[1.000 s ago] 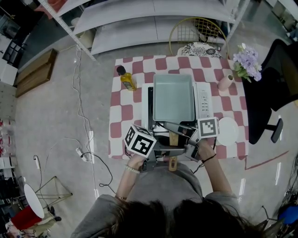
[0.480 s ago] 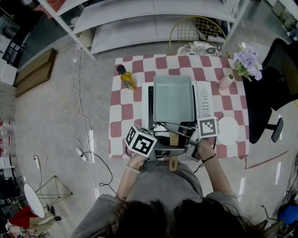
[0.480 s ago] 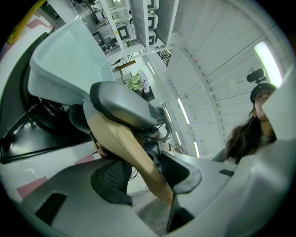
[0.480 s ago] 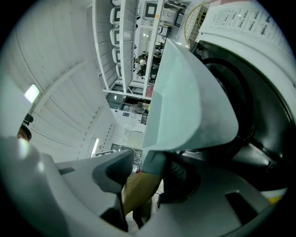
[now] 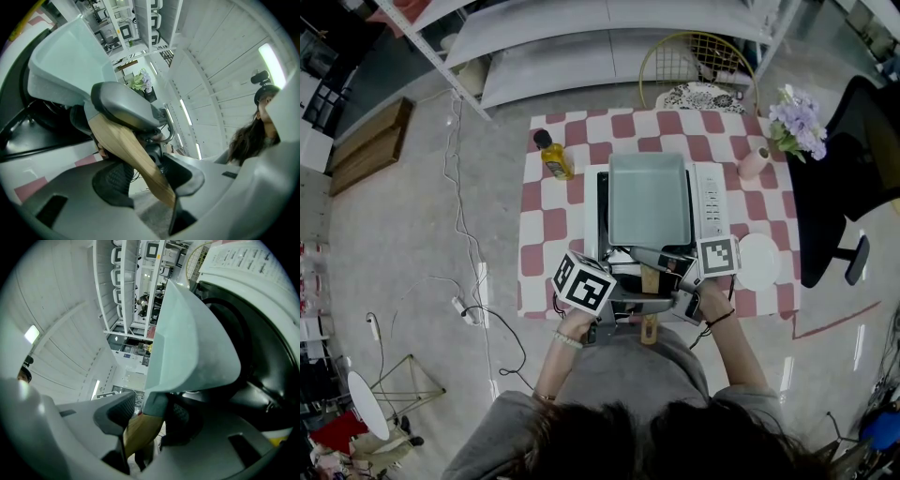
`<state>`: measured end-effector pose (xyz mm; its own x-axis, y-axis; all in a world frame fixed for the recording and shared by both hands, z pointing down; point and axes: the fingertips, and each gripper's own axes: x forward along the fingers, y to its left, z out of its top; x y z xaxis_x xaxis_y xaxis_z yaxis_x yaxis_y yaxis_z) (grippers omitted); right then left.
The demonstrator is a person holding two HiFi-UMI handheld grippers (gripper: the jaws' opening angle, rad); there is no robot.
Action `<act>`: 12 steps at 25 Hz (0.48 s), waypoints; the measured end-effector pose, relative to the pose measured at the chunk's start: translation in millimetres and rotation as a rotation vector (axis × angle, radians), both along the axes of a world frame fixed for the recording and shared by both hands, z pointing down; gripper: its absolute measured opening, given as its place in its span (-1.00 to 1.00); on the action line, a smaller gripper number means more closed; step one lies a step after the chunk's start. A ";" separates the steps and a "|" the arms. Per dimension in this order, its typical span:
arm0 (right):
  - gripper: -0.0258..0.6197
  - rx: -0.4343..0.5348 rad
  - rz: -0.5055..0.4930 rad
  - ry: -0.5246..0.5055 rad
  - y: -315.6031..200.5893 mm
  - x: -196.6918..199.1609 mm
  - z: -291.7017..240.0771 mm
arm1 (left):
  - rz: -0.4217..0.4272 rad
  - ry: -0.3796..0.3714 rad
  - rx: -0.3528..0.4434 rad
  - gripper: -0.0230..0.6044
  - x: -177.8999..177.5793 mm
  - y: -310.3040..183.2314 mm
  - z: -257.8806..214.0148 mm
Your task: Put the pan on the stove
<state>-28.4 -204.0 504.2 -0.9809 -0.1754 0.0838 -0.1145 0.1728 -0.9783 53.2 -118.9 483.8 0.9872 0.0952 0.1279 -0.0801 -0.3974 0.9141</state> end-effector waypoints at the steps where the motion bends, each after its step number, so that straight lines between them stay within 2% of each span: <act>1: -0.34 -0.002 0.003 0.007 -0.1 1.2 2.5 | 0.001 -0.001 0.001 -0.29 -0.1 0.0 1.2; 12: -0.34 0.013 0.000 -0.017 1.3 -0.1 -0.1 | 0.005 -0.019 0.003 -0.29 -0.5 1.6 8.6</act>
